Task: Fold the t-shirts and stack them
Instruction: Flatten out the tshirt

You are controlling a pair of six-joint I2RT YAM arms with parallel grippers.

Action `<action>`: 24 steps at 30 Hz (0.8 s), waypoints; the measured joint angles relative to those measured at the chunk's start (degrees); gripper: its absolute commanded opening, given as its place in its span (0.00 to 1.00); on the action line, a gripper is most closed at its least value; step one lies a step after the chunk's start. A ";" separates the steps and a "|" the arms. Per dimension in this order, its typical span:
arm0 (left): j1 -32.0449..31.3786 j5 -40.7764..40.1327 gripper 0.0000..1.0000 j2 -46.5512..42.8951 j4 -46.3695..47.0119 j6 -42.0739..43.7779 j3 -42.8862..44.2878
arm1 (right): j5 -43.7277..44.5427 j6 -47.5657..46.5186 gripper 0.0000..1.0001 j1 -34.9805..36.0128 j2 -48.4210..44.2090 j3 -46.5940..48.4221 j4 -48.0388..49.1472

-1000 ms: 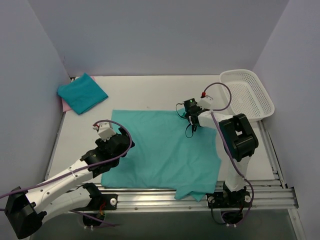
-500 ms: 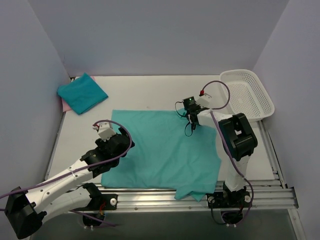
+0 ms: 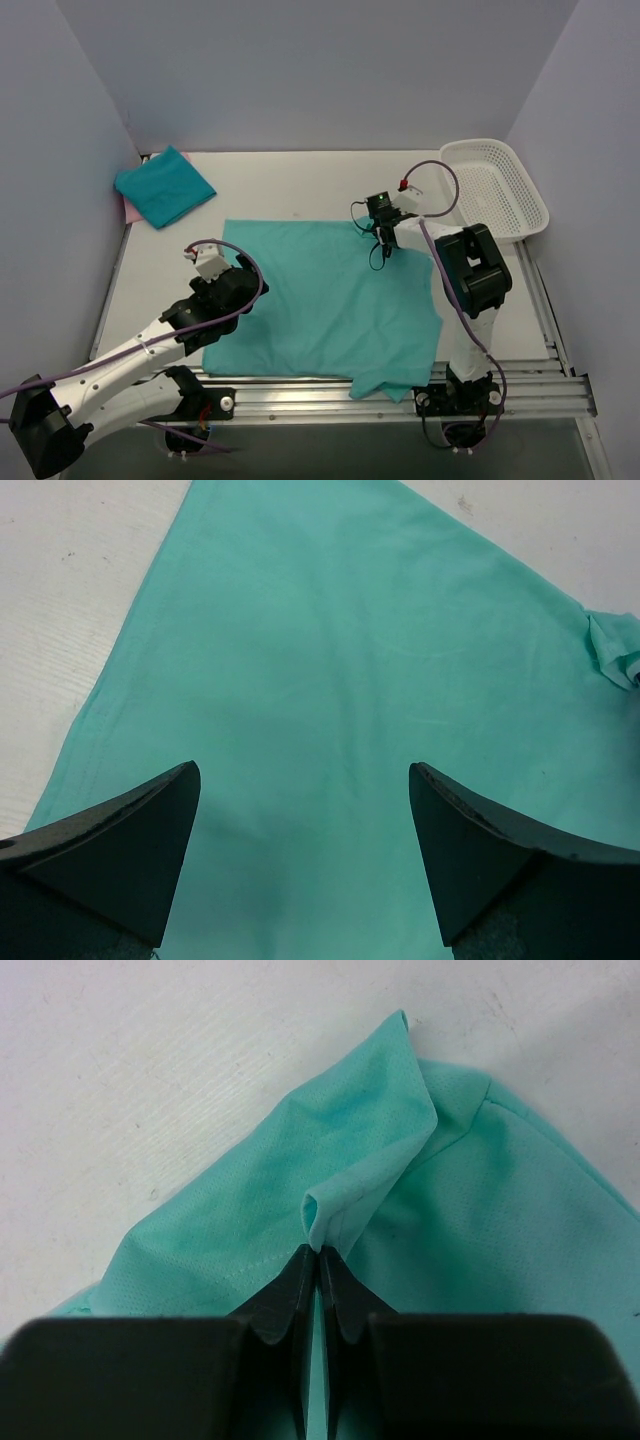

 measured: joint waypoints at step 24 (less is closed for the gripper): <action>1.27 0.70 0.94 0.79 2.10 0.46 -0.33 | 0.07 -1.29 0.07 -1.03 11.39 22.95 -1.25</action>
